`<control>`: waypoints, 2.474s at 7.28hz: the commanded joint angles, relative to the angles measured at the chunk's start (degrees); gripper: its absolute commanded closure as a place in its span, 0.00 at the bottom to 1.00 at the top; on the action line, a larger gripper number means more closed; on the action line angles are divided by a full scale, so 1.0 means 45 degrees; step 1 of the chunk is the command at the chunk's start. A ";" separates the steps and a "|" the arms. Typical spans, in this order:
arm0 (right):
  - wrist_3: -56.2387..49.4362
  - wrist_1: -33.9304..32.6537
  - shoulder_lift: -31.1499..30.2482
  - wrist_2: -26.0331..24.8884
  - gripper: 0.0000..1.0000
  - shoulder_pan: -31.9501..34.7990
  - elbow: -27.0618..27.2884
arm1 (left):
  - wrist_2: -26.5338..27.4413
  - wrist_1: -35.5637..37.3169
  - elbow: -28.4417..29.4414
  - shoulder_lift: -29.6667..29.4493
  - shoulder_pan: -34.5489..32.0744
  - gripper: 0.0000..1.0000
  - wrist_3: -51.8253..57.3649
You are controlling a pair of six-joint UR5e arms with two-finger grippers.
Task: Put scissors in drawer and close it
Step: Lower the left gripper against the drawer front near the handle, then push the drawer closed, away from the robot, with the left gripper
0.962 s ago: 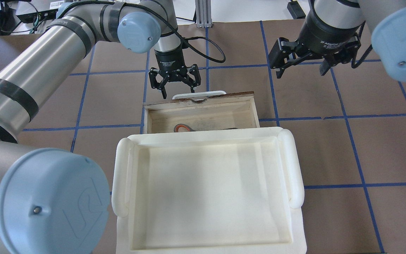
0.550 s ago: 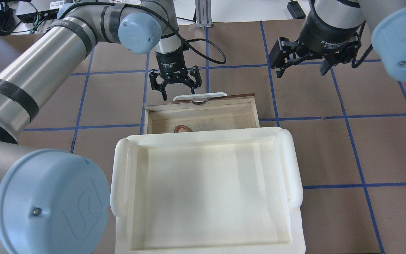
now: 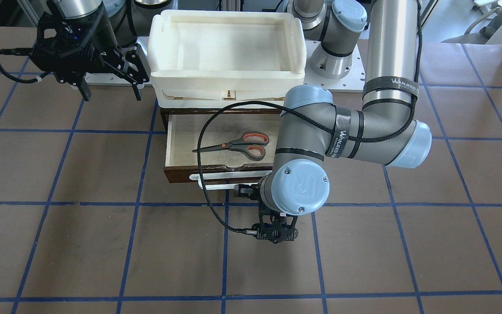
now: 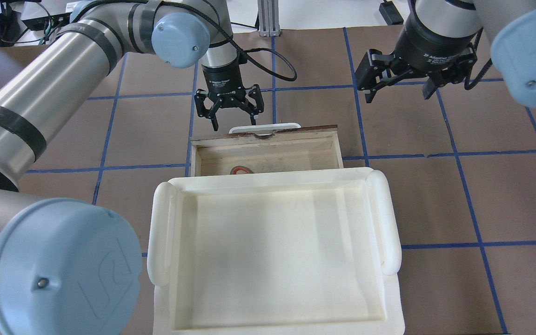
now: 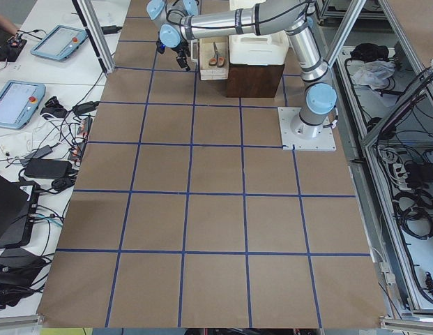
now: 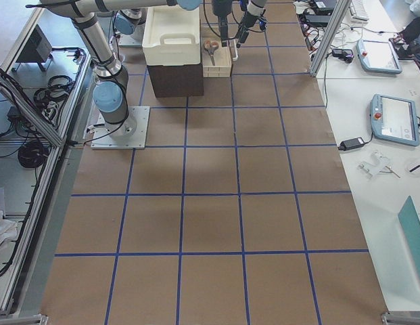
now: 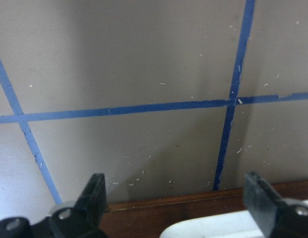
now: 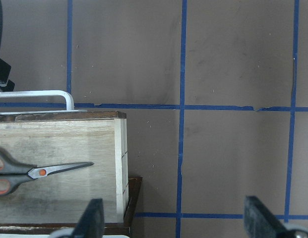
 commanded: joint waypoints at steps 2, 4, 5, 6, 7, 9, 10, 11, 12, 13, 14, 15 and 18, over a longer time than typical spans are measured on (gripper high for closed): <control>-0.0001 0.0000 0.0000 -0.0034 0.00 -0.0020 0.0000 | 0.0065 0.0231 0.0016 0.0011 0.0010 0.00 0.0007; -0.0001 0.0000 0.0000 -0.0073 0.00 -0.0020 0.0000 | 0.0045 0.0094 -0.0139 0.0110 -0.0029 0.00 0.0007; -0.0001 0.0000 0.0000 -0.0073 0.00 -0.0020 0.0000 | 0.0045 -0.0139 -0.0159 0.0168 -0.0049 0.00 0.0007; -0.0001 0.0000 0.0000 -0.0073 0.00 -0.0020 0.0000 | 0.0045 -0.0354 -0.0198 0.0246 -0.0068 0.00 0.0007; -0.0001 0.0000 0.0000 -0.0073 0.00 -0.0020 0.0000 | 0.0045 -0.0530 -0.0218 0.0305 -0.0068 0.00 0.0007; -0.0001 0.0000 0.0000 -0.0073 0.00 -0.0020 0.0000 | 0.0065 -0.0940 -0.0315 0.0461 -0.0068 0.00 0.0007; -0.0001 0.0000 0.0000 -0.0073 0.00 -0.0020 0.0000 | 0.0103 -0.1000 -0.0528 0.0539 -0.0068 0.00 0.0007; -0.0001 0.0000 0.0000 -0.0073 0.00 -0.0020 0.0000 | 0.0200 -0.1000 -0.0762 0.0598 -0.0068 0.00 0.0007; -0.0001 0.0000 0.0000 -0.0073 0.00 -0.0020 0.0000 | 0.0182 -0.1116 -0.0803 0.0637 -0.0068 0.00 0.0007; -0.0001 0.0000 0.0000 -0.0073 0.00 -0.0020 0.0000 | 0.0104 -0.1175 -0.0785 0.0657 -0.0088 0.00 -0.0012; -0.0001 0.0000 0.0000 -0.0093 0.00 -0.0020 0.0000 | 0.0104 -0.1369 -0.0784 0.0734 -0.0088 0.00 -0.0013; -0.0001 0.0000 0.0000 -0.0074 0.00 -0.0020 0.0000 | 0.0104 -0.1661 -0.0804 0.0832 -0.0088 0.00 -0.0013; -0.0001 0.0000 0.0000 -0.0074 0.00 -0.0020 0.0000 | 0.0084 -0.1938 -0.1095 0.0832 -0.0107 0.00 -0.0013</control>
